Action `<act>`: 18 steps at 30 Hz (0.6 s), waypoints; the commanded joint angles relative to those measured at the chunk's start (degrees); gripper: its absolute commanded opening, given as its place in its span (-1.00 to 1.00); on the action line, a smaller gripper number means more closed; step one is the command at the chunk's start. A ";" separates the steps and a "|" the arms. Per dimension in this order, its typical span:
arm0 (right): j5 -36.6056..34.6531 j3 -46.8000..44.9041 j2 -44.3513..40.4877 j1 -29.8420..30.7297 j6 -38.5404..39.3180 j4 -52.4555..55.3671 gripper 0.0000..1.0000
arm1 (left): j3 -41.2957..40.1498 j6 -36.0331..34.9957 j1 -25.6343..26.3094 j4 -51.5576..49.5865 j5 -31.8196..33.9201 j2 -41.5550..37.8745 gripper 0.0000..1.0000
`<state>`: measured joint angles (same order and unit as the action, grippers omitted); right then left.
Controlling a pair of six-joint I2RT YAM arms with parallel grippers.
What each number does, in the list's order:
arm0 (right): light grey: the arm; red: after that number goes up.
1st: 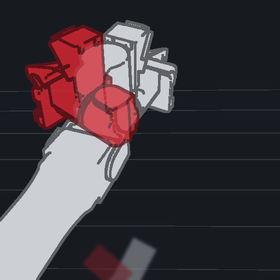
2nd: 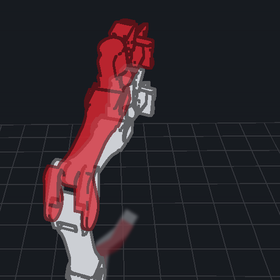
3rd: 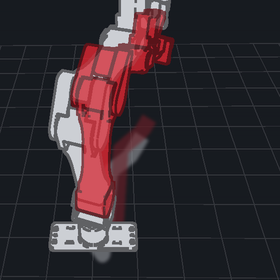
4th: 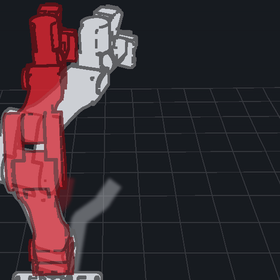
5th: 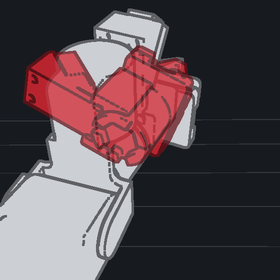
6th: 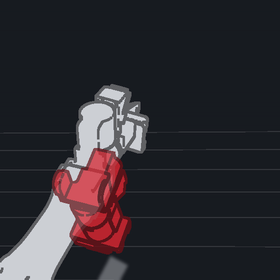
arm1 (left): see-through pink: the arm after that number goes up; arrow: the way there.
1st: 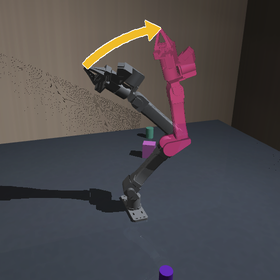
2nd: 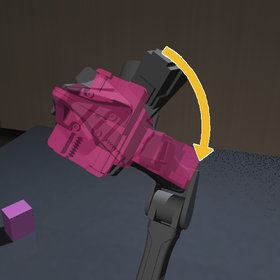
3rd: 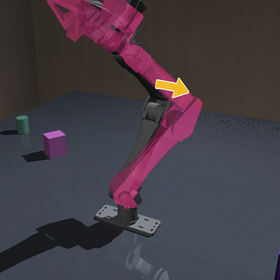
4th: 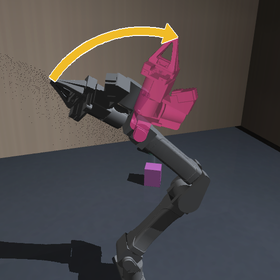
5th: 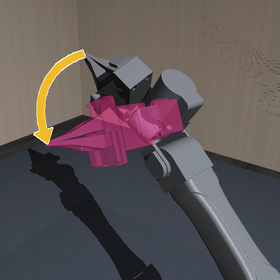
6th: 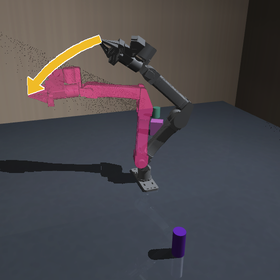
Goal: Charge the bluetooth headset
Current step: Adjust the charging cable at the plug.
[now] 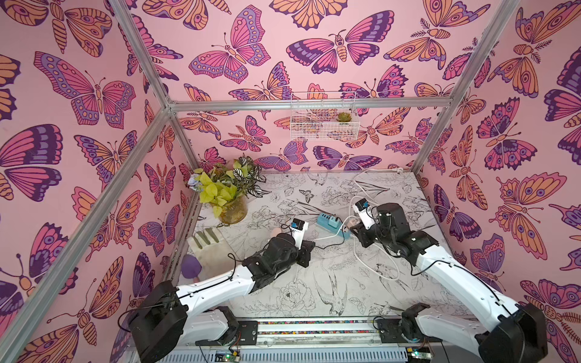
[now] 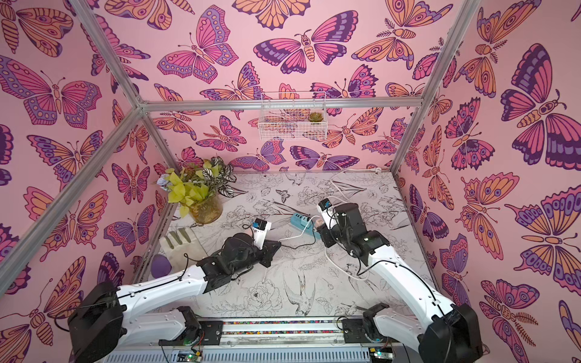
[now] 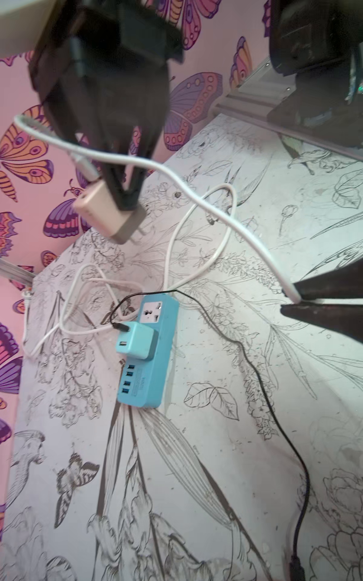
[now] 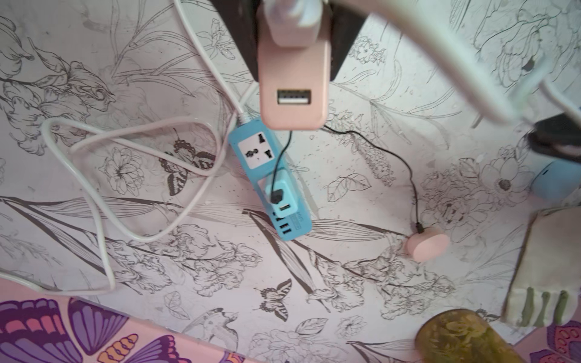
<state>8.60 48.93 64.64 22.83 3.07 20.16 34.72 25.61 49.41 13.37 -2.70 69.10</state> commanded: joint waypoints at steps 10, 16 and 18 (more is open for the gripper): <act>2.69 7.29 9.94 -6.70 11.67 -0.79 -0.79 | 6.21 -1.00 -0.11 -9.06 -9.70 0.82 -1.00; 2.27 7.64 14.92 -6.99 13.67 -1.51 -0.81 | 6.71 -0.58 0.23 -9.28 -10.66 1.94 -1.00; 3.48 7.41 16.22 -7.01 14.27 -2.14 -0.80 | 6.68 -0.56 0.31 -9.35 -10.62 1.99 -1.00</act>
<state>11.66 55.46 79.70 16.47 15.53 19.31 40.71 25.56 49.43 5.93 -11.81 70.63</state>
